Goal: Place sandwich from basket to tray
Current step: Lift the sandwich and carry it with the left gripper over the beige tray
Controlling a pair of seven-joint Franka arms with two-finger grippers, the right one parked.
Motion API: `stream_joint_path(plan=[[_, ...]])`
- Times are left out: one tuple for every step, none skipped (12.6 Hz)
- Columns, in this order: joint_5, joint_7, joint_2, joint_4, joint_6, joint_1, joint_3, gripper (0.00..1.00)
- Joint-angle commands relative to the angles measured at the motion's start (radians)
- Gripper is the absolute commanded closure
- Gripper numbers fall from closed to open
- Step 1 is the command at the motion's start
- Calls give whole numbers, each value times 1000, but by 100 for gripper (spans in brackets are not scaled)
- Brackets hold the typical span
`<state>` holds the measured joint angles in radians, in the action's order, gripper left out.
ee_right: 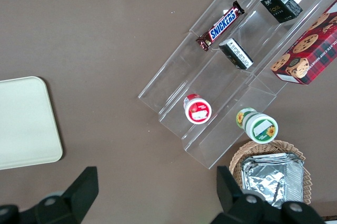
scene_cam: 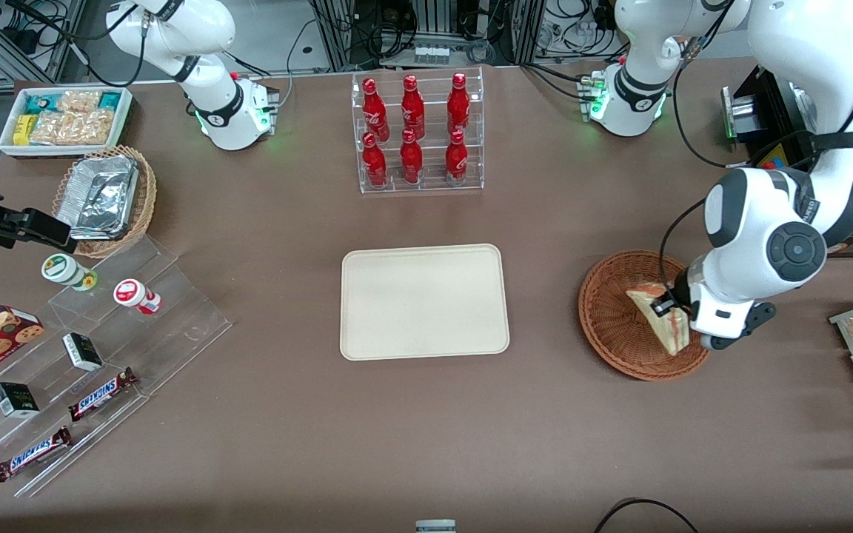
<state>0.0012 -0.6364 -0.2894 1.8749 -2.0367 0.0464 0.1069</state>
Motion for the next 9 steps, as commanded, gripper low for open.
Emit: stream_joint_path(plan=[[0,24,-10,-49,35,3,65,100],[0,17,-23,-65,39,10,97,100],[0,14,-33,-71,41,32,112,100],[-3,7,-49,-89,39,73,112,100],[-4,1,-71,-112,39,122,112,100],[-3,-34,-94,-137,39,169,112,100],[3,-69,-126,-167,39,209,112,100],[6,-87,-157,-198,36,258,112,100],[8,-92,-193,-224,30,303,111,100]])
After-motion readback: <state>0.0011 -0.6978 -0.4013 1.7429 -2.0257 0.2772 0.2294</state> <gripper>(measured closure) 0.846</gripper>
